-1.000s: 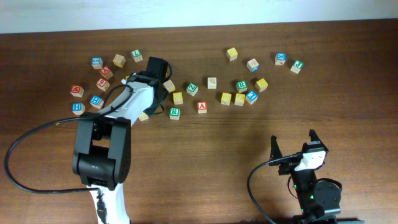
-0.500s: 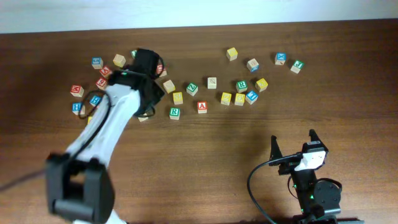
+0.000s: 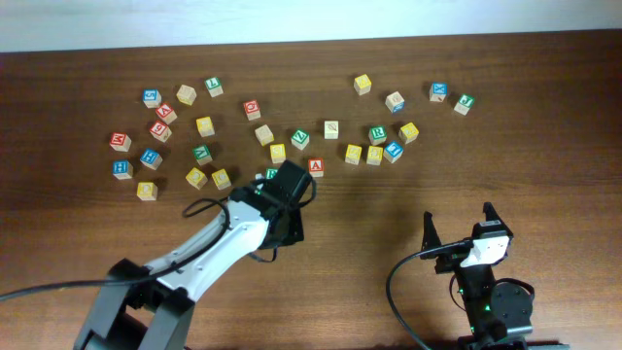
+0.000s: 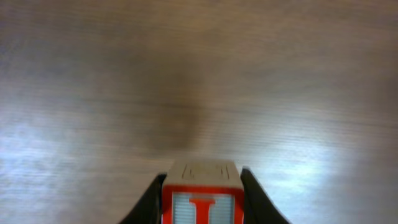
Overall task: Spell out ICRA
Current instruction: 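Carry the I block forward and set it down on the open table, then release the I block and move the left gripper to the yellow C block, then grasp the yellow C block with the left gripper, then place the C block to the right of the I block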
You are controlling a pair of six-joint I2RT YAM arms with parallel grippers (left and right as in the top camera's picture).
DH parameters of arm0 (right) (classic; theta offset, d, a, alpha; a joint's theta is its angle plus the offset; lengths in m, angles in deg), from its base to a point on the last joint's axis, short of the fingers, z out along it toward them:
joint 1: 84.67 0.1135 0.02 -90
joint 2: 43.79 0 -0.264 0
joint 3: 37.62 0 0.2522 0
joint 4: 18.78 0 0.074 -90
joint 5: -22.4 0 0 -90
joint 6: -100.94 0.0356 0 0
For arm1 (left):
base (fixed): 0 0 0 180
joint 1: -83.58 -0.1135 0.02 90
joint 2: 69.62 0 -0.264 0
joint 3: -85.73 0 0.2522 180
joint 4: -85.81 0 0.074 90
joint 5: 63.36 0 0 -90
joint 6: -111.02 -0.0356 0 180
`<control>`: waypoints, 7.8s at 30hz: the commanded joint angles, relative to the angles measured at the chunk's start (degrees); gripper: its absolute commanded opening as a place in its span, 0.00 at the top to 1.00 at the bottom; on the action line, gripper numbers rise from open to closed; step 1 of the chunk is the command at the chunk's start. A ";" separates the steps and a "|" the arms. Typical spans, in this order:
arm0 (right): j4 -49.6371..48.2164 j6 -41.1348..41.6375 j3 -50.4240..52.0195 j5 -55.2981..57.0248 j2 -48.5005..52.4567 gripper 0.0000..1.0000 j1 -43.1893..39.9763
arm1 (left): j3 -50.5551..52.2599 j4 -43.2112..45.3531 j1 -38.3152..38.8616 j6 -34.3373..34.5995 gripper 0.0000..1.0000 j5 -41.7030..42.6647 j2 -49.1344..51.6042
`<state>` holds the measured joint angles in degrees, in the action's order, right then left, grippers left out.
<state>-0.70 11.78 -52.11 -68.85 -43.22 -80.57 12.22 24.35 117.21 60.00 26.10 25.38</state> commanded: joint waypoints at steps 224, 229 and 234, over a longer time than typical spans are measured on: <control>0.22 -0.22 0.42 0.66 -0.37 0.02 -0.37 | 2.56 12.13 -2.75 -6.49 0.80 -7.63 5.73; 0.22 -0.22 0.42 0.66 -0.37 0.02 -0.37 | 2.56 12.13 -2.75 -6.49 0.75 -7.63 5.73; 0.22 -0.22 0.42 0.63 -0.37 0.02 -0.37 | 2.56 12.17 -2.75 -6.49 0.69 -7.63 5.73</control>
<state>-0.70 11.80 -52.11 -68.85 -43.22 -80.57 14.34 36.37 114.28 53.81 18.10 30.47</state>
